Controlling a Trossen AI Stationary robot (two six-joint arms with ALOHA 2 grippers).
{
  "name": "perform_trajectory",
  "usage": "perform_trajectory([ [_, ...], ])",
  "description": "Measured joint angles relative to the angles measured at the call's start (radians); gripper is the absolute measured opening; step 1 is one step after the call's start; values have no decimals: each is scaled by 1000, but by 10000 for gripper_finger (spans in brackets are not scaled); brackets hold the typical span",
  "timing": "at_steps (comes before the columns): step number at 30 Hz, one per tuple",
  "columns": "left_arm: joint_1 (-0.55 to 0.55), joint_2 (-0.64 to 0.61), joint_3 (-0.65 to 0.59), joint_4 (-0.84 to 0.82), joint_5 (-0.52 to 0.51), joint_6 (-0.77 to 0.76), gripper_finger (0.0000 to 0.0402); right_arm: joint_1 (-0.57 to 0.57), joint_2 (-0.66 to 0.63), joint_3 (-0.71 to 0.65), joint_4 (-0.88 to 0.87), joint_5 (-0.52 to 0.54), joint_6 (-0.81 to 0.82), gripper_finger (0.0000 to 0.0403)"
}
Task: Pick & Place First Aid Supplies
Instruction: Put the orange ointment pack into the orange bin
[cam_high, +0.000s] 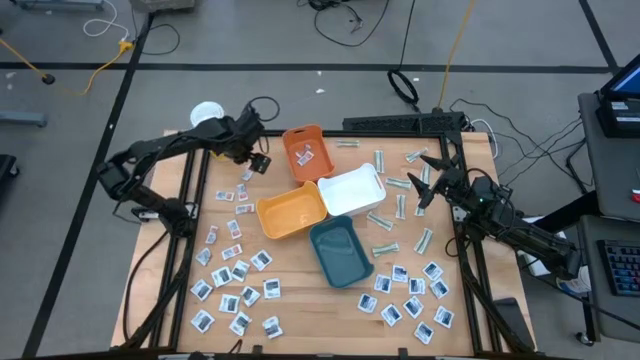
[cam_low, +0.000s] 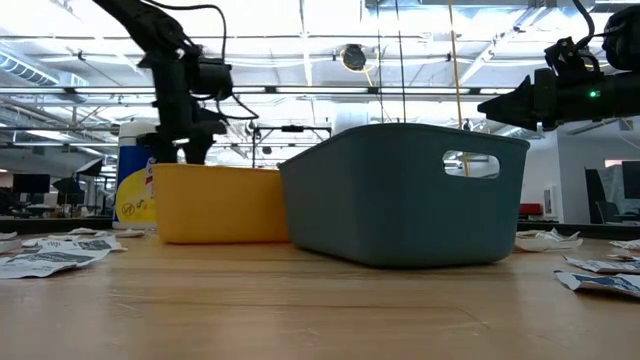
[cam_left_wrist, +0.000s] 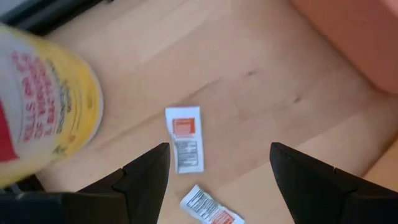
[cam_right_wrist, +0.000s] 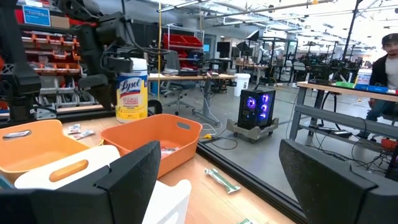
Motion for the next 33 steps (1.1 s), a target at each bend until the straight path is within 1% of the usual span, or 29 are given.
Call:
perform_trajectory([
  [5, 4, -3, -64, 24, 1, -26, 282, 0, 0, 0, 0, 0, 0, 322],
  [14, -13, 2, -221, 177, -4, -84, 282, 0, 0, 0, 0, 0, 0, 322],
  [19, -27, 3, -291, 286, -56, -84, 282, 0, 0, 0, 0, 0, 0, 322],
  [25, -28, 3, -344, 392, -125, -76, 282, 0, 0, 0, 0, 0, 0, 322],
  [30, -28, 3, -367, 410, -126, -82, 282, 0, 0, 0, 0, 0, 0, 322],
  [33, -28, 3, -375, 414, -108, -85, 267, 0, 0, 0, 0, 0, 0, 322],
])
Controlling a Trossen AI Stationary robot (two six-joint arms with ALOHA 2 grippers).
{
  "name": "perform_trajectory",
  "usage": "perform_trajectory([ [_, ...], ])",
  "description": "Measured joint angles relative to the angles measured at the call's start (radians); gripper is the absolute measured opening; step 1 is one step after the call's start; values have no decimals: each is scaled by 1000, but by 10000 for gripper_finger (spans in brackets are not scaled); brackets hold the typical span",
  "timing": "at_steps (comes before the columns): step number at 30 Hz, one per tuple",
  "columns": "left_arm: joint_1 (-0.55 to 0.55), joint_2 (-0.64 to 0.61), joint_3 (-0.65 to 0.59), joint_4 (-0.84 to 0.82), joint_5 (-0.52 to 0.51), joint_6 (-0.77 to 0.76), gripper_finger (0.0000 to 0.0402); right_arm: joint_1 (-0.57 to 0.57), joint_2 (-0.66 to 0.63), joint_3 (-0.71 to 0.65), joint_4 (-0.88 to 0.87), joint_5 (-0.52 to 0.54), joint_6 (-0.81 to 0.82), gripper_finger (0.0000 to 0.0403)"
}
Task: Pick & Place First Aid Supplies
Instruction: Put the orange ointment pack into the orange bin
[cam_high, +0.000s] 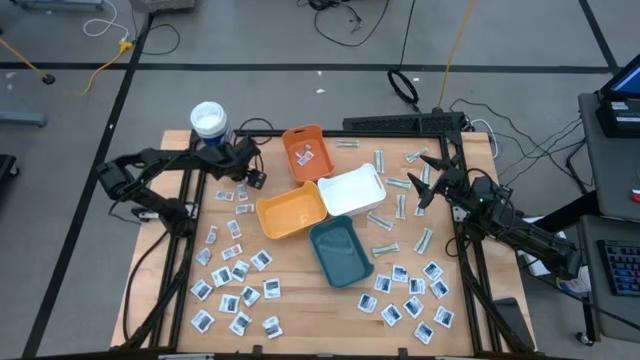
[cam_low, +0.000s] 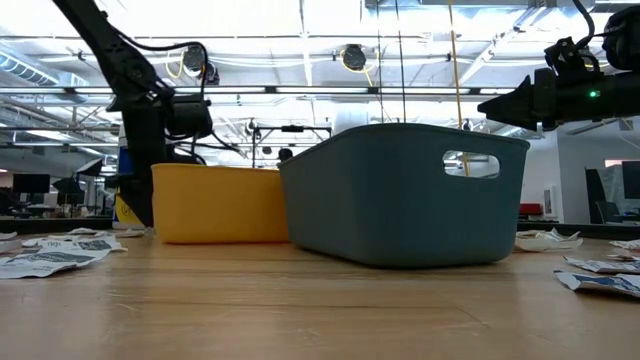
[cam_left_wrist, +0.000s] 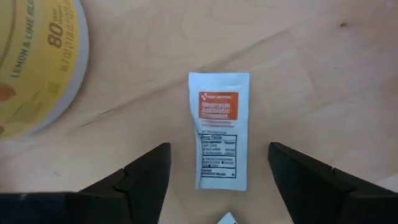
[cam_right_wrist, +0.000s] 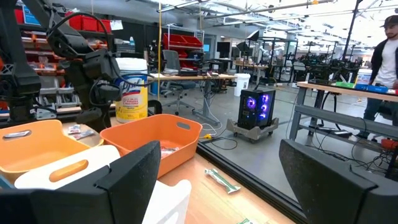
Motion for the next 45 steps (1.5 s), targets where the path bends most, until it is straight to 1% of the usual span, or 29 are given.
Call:
perform_trajectory([
  [3, 0, -1, -6, 1, 22, -2, 231, 0, 0, 0, 0, 0, 0, 322],
  [13, 0, -1, -8, -6, 49, 8, 74, 0, 0, 0, 0, 0, 0, 322],
  [18, 0, -1, -8, -8, 49, 8, 12, 0, 0, 0, 0, 0, 0, 322],
  [22, 0, -2, -6, -16, 51, -6, 7, 0, 0, 0, 0, 0, 0, 322],
  [26, -1, -16, 21, -78, 76, -18, 4, 0, 0, 0, 0, 0, 0, 322],
  [28, -2, -31, 44, -113, 70, -17, 4, 0, 0, 0, 0, 0, 0, 322],
  [32, -6, -59, 106, -171, 46, -13, 3, 0, 0, 0, 0, 0, 0, 322],
  [40, -14, -89, 267, -351, 60, 47, 2, 0, 0, 0, 0, 0, 0, 322],
  [45, -15, -89, 354, -454, 90, 103, 2, 0, 0, 0, 0, 0, 0, 322],
])
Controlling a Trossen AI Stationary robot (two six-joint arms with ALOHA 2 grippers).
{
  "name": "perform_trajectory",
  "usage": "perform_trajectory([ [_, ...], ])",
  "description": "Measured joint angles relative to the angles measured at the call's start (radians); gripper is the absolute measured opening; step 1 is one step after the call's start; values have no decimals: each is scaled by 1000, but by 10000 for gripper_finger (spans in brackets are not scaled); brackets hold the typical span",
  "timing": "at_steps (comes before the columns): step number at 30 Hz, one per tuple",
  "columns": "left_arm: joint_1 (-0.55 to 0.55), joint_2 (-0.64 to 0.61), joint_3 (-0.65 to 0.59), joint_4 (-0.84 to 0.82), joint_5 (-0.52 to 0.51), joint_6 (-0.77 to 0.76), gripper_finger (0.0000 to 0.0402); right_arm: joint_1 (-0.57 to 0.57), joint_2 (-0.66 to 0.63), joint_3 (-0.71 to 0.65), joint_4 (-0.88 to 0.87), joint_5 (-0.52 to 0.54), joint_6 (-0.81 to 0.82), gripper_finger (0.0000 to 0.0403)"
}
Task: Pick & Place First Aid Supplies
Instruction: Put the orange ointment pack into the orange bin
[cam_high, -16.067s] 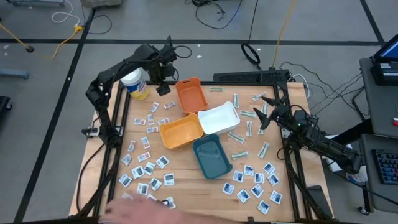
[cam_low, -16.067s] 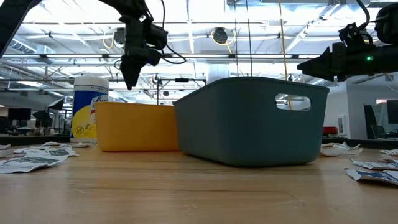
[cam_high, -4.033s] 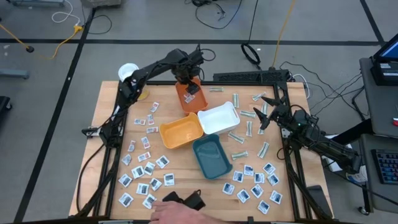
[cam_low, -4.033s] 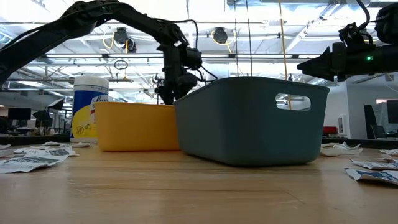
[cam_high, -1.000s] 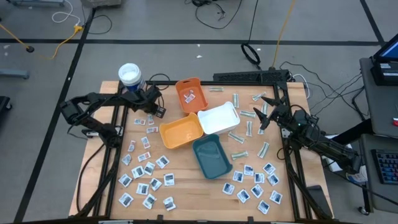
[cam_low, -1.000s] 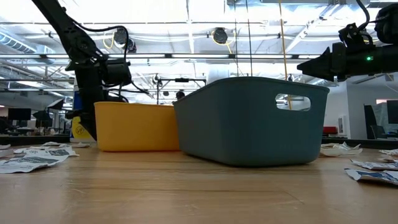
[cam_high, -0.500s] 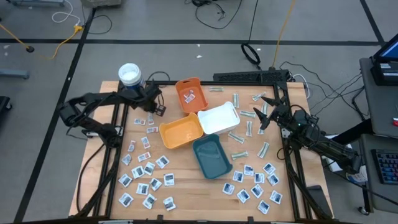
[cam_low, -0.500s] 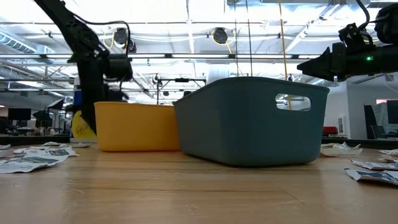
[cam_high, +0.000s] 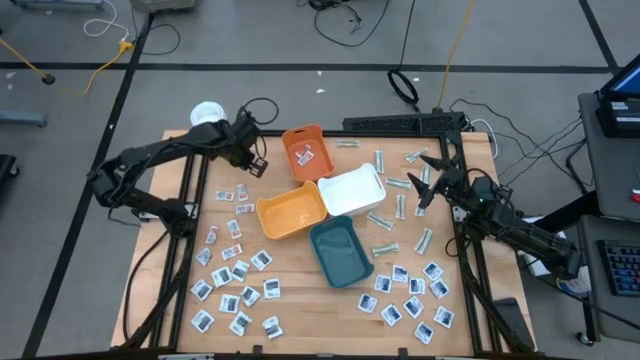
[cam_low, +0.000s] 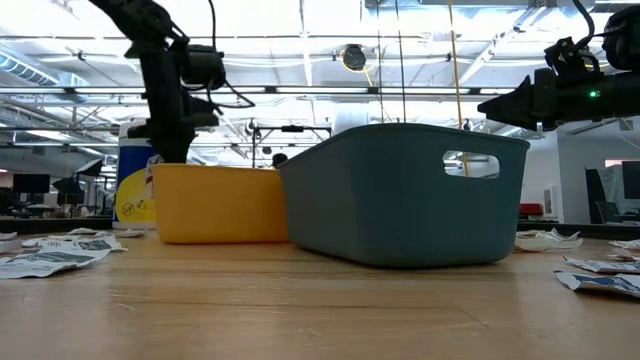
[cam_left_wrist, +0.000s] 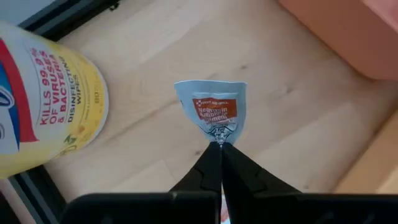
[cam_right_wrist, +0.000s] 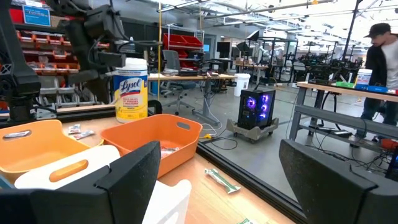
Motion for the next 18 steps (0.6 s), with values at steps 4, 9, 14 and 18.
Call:
perform_trajectory([
  [4, -6, 0, 37, -82, 34, 59, 1, 0, 0, 0, 0, 0, 0, 322],
  [9, -23, 12, 89, -154, 2, 112, 1, 0, 0, 0, 0, 0, 0, 322],
  [14, -32, 101, 209, -244, -24, 186, 1, 0, 0, 0, 0, 0, 0, 322],
  [18, -35, 218, 330, -304, -30, 261, 1, 0, 0, 0, 0, 0, 0, 322],
])
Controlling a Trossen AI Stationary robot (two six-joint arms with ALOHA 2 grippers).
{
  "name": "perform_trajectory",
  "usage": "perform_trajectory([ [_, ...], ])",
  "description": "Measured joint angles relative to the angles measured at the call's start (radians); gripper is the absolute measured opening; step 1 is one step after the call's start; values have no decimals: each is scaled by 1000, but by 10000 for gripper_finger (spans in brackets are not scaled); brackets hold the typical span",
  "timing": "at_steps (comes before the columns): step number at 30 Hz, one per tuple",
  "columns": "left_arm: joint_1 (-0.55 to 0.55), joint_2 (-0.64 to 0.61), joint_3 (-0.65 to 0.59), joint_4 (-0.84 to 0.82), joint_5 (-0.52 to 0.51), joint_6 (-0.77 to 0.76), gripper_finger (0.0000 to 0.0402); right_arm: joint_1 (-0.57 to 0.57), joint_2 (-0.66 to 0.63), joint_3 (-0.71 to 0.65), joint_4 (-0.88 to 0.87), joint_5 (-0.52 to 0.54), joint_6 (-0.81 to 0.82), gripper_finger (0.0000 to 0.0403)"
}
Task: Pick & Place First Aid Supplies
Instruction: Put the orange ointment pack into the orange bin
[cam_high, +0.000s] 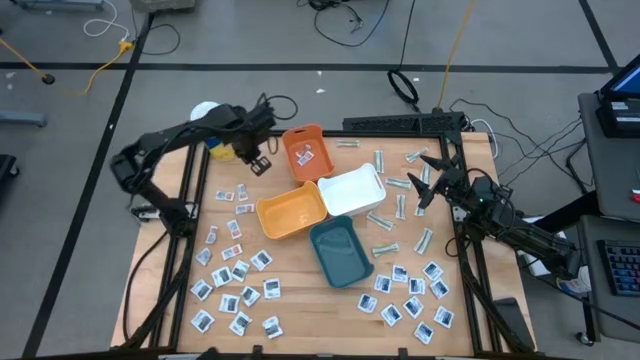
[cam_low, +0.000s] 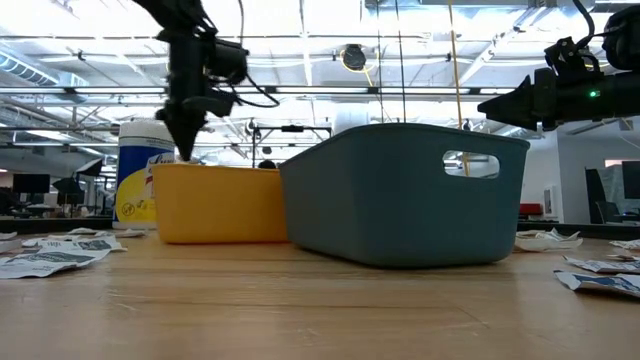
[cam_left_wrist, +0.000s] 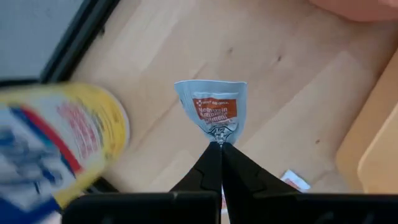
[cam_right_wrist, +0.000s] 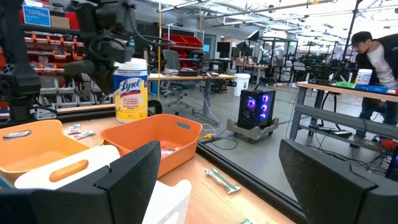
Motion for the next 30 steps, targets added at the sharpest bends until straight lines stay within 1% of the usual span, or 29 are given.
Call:
perform_trajectory([
  [9, -27, 306, 362, -167, 9, 143, 1, 0, 0, 0, 0, 0, 0, 322],
  [15, -53, 480, 621, -246, 10, 173, 0, 0, 0, 0, 0, 0, 0, 322],
  [19, -69, 573, 756, -263, 11, 185, 0, 0, 0, 0, 0, 0, 0, 322],
  [23, -81, 644, 841, -264, 22, 191, 0, 0, 0, 0, 0, 0, 0, 322],
  [30, -101, 719, 851, -254, 27, 168, 0, 0, 0, 0, 0, 0, 0, 322],
])
